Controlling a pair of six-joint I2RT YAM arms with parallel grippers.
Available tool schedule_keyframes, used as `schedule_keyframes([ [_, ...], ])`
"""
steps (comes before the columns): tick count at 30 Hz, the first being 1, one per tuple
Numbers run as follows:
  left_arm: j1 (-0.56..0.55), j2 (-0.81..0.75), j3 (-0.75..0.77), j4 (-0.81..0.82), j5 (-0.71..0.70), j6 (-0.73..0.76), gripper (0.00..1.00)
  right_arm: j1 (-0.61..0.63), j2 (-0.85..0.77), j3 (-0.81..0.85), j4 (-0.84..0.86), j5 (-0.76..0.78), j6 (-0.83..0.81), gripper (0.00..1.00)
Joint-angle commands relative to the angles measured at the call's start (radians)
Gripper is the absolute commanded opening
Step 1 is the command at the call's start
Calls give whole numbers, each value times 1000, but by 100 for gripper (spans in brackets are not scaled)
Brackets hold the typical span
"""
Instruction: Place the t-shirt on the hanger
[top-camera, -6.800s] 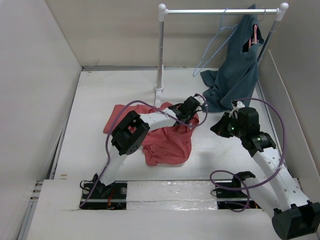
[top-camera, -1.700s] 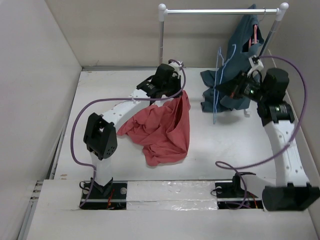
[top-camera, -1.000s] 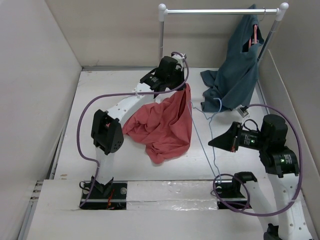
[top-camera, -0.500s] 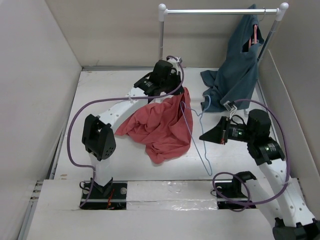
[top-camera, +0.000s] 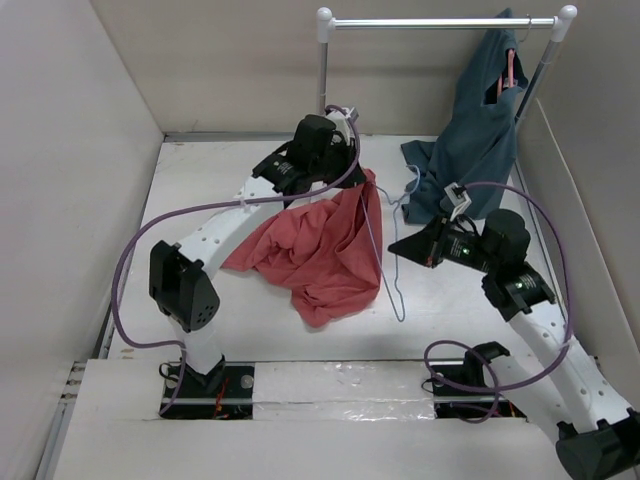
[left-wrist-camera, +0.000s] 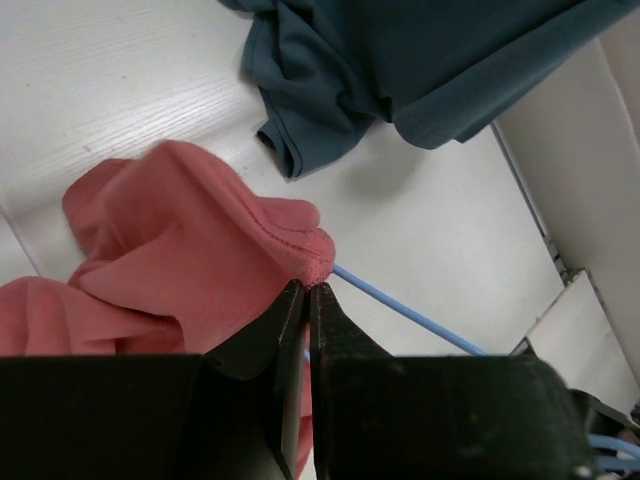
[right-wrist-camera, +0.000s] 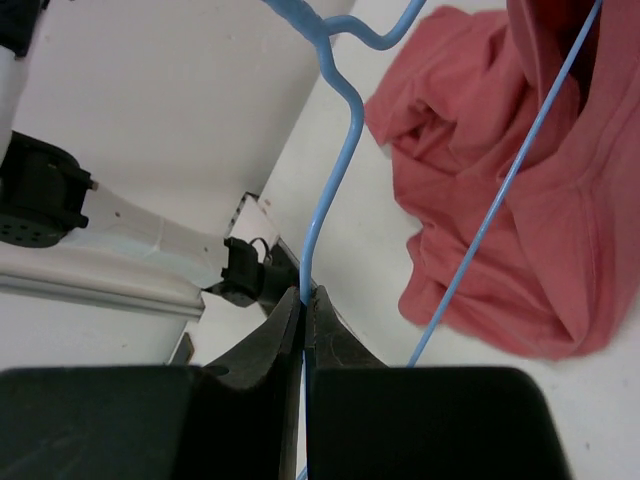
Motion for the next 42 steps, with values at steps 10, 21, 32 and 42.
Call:
schedule_keyframes([
  [10,-39,-233,32,-38,110,-49,0,65,401,98,535,-139,-2,0],
  [21,-39,-317,34,-154,115,-66,0,79,625,233,966,-90,-20,0],
  [32,-39,-398,16,-225,-51,-72,34,266,474,229,937,260,-234,0],
  [42,33,-487,60,-56,-270,-242,51,323,400,93,1047,309,-254,0],
])
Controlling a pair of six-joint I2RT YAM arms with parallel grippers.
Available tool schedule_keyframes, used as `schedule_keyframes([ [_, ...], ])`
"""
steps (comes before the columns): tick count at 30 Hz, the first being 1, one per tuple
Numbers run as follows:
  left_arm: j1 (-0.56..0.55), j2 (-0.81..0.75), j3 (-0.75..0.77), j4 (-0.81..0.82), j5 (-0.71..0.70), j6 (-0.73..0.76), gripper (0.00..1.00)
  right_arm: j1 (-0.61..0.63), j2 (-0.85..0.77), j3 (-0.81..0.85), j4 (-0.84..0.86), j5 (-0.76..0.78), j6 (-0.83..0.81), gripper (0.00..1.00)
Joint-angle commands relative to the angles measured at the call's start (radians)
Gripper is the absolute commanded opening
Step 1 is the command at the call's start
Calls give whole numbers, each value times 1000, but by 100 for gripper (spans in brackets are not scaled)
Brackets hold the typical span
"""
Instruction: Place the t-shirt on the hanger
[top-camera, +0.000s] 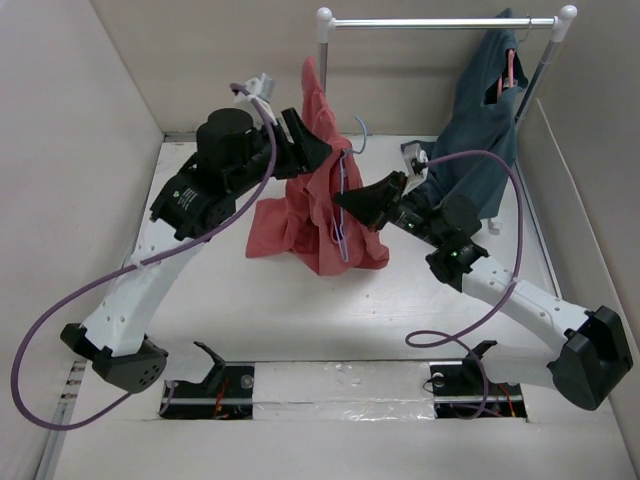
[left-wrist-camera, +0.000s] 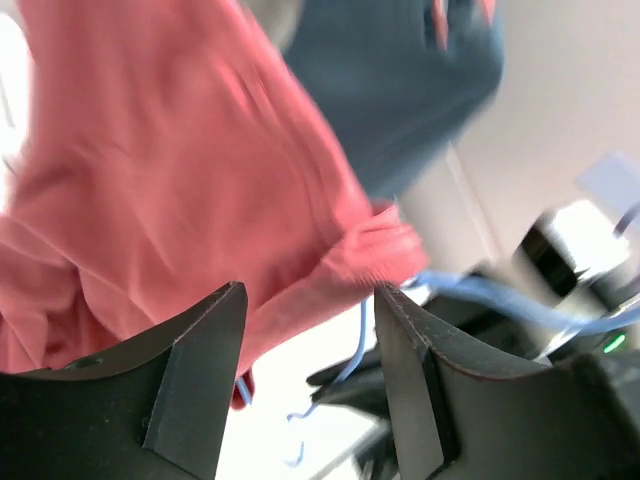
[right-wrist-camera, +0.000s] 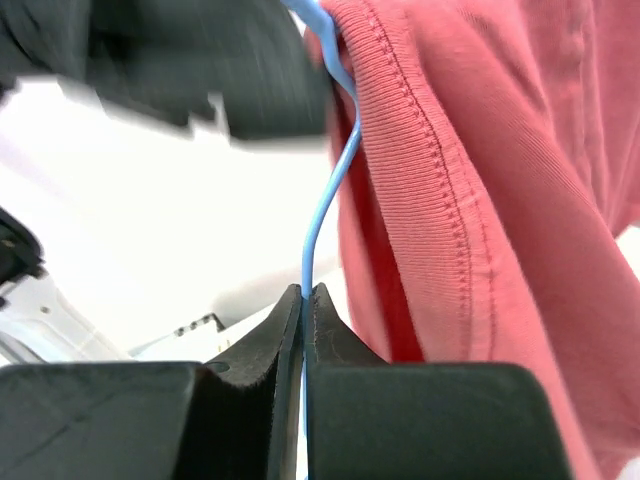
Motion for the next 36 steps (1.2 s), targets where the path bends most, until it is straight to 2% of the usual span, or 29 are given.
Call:
schedule_keyframes([
  [1,41,-56,35,147,-113,-101,51,-4,-28,-27,150,37,-34,0],
  [5,41,-30,61,193,-165,-135,54,-25,-47,-33,155,20,-23,0],
  [7,54,-24,72,207,-178,-149,61,-36,-50,-28,156,-9,-16,0],
  [9,108,17,108,215,-128,-171,73,-45,-56,-25,153,-18,-3,0],
  [12,108,112,188,161,-47,-166,73,-45,-70,-22,136,-26,-3,0],
  [15,108,160,184,173,-10,-169,73,-45,-82,-19,112,-31,-6,0],
  [19,108,234,217,207,106,-172,73,-45,-90,-13,83,-46,-11,0],
  [23,99,277,228,202,124,-186,73,-45,-90,1,54,-44,-20,0],
  [26,90,292,207,237,174,-215,68,-45,-77,7,41,-44,-22,0],
  [28,73,298,201,236,176,-220,61,-45,-59,15,41,-49,-20,0],
  [29,73,297,191,260,183,-229,56,-45,-53,18,40,-52,-20,0],
  [30,73,288,153,274,197,-240,42,-45,-44,22,37,-55,-16,0],
  [32,73,262,107,332,220,-264,25,-45,-22,27,32,-54,-16,0],
  [33,73,254,80,340,217,-273,9,-45,-18,27,24,-51,-14,0],
  [35,73,248,73,311,208,-274,0,-45,-10,19,21,-37,-6,0],
  [36,73,239,56,305,204,-274,0,-57,-8,18,20,-38,4,0],
])
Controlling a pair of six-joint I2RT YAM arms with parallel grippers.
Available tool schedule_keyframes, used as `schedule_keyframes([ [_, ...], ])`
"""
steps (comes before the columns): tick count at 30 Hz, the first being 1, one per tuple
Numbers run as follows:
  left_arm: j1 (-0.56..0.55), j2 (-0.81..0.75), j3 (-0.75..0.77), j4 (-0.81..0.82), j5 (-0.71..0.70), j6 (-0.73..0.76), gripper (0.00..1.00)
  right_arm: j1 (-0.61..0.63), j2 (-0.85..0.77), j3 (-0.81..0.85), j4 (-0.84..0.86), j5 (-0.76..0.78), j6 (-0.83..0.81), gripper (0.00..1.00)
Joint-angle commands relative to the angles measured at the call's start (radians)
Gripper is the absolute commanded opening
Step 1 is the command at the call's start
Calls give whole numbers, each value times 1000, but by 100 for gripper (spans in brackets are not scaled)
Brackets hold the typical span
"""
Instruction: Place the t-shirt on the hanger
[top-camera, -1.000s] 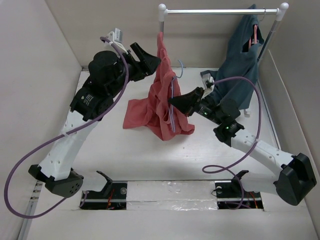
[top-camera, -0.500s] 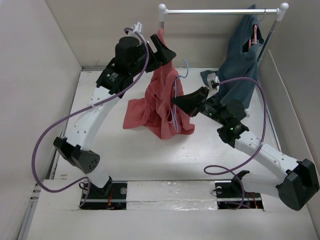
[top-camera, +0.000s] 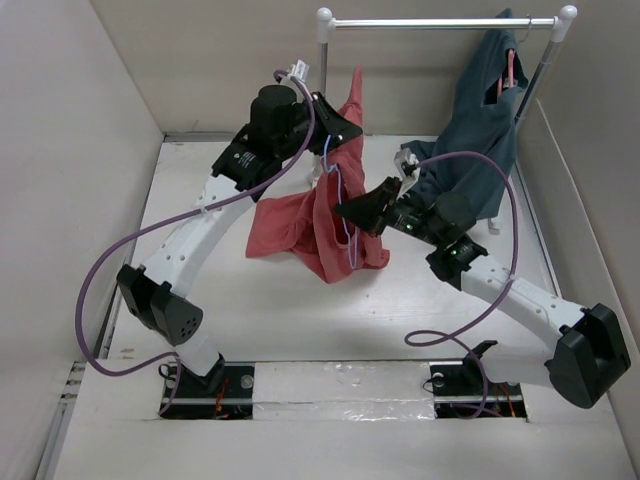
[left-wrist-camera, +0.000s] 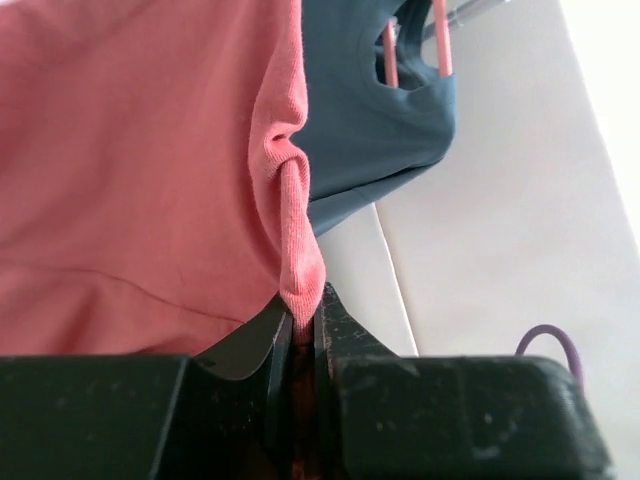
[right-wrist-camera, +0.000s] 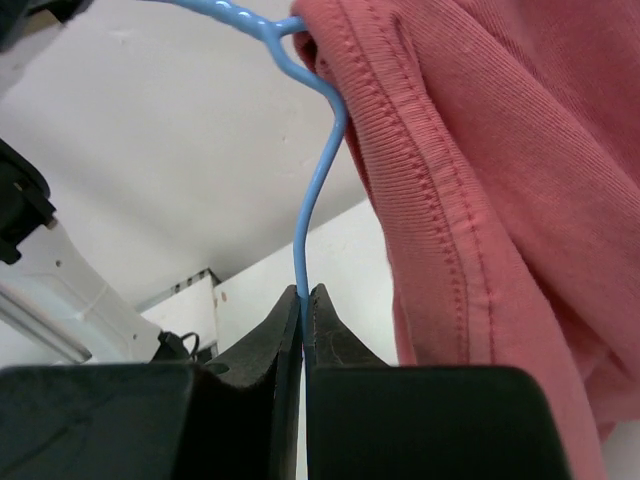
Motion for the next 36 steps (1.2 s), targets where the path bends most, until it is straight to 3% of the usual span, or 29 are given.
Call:
schedule_keyframes([
  [1,1,-68,-51,42,14,3,0,-18,-14,50,96,33,15,0],
  [5,40,-120,-147,101,26,-33,0,-27,-5,65,19,51,18,0],
  [6,40,-135,-176,111,29,-38,0,-27,-8,66,-16,56,19,4],
  [7,54,-141,-184,114,23,-41,0,-27,-11,65,-38,59,18,9],
  [8,54,-151,-192,123,11,-44,0,-27,-17,63,-65,74,16,25],
  [9,54,-151,-200,128,3,-47,0,-27,-25,59,-105,82,18,35],
  [12,54,-149,-201,157,-3,-67,0,-38,-77,27,-195,112,9,57],
  [16,63,-126,-188,175,15,-96,0,-50,-180,-21,-328,152,-16,62],
  [17,73,-126,-187,183,15,-99,0,-61,-237,-51,-360,172,-17,60],
  [18,73,-122,-187,187,15,-107,0,-70,-264,-70,-419,183,-17,37],
  [19,73,-120,-184,189,17,-112,0,-70,-296,-94,-443,192,-22,20],
  [20,73,-117,-184,197,21,-118,0,-70,-336,-140,-467,207,-27,7],
  [21,73,-114,-183,200,26,-124,0,-70,-348,-168,-496,211,-27,0],
  [24,82,-99,-177,206,47,-148,0,-24,-353,-233,-568,218,-40,0],
  [26,82,-89,-160,200,58,-155,0,7,-346,-240,-598,320,-51,0],
  [30,82,-89,-154,195,55,-156,0,30,-310,-231,-601,456,-77,56],
  [33,82,-92,-154,188,55,-156,0,30,-212,-182,-602,467,-137,68],
  [36,82,-99,-163,192,53,-158,0,30,-93,-124,-587,432,-154,68],
])
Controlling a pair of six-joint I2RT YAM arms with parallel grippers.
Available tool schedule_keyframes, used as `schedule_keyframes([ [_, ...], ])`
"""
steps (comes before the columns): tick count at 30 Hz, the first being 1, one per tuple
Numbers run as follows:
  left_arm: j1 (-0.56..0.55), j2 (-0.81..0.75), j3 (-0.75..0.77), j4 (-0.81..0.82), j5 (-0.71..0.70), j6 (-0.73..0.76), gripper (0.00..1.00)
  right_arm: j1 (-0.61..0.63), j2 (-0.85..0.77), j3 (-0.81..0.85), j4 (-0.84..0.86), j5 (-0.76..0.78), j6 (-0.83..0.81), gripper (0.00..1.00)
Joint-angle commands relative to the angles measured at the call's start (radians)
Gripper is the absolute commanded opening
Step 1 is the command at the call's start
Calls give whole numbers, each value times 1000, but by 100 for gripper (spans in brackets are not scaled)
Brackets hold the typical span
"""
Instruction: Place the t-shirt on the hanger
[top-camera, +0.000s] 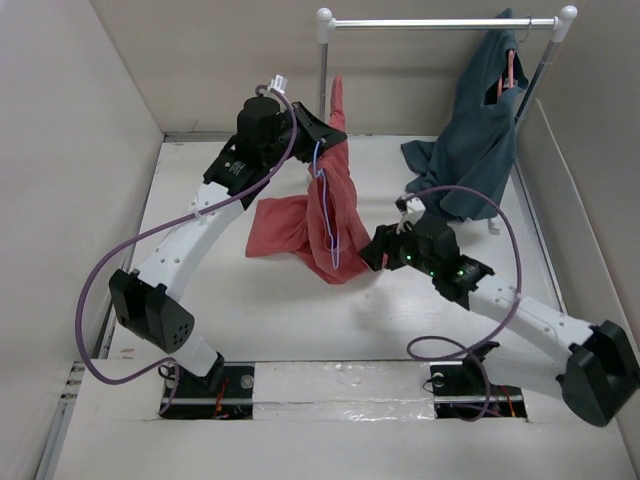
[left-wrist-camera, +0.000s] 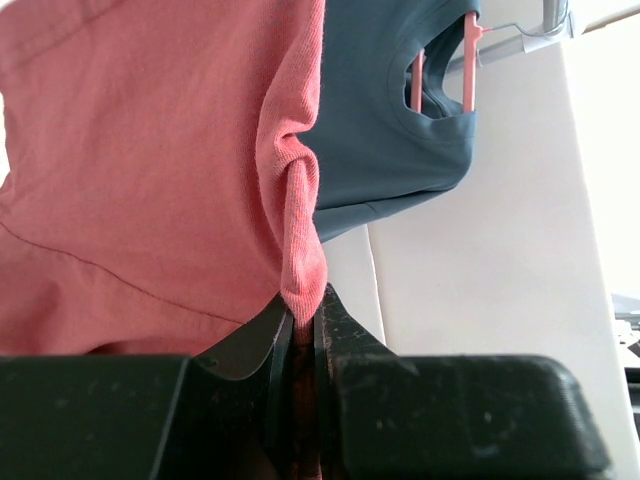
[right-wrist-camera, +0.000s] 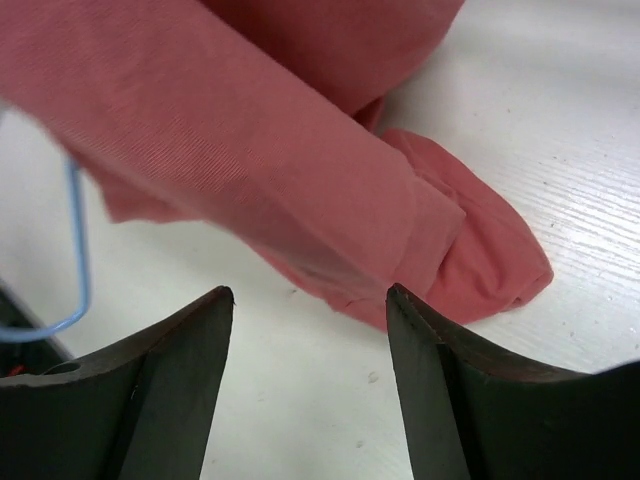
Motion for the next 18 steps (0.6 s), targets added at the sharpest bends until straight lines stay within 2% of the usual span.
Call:
schedule_keyframes([
  [1,6,-28,39,79,17,-16,0,5,120,102,36,21,-65,68],
  [5,6,-31,31,90,25,-18,0,28,217,148,78,64,-75,59],
  [6,6,-31,34,90,28,-18,0,28,228,155,82,66,-75,40],
  [8,6,-31,37,93,15,-13,0,37,239,164,76,61,-63,17],
  [9,6,-31,40,94,7,-10,0,37,237,167,53,55,-56,0],
  [12,29,-30,54,137,-29,13,0,37,186,137,3,8,-32,0],
  [14,40,-34,34,247,-38,2,0,46,153,109,-19,-61,-4,0],
  [18,74,18,89,326,-101,-6,0,95,99,70,-178,-140,31,0],
])
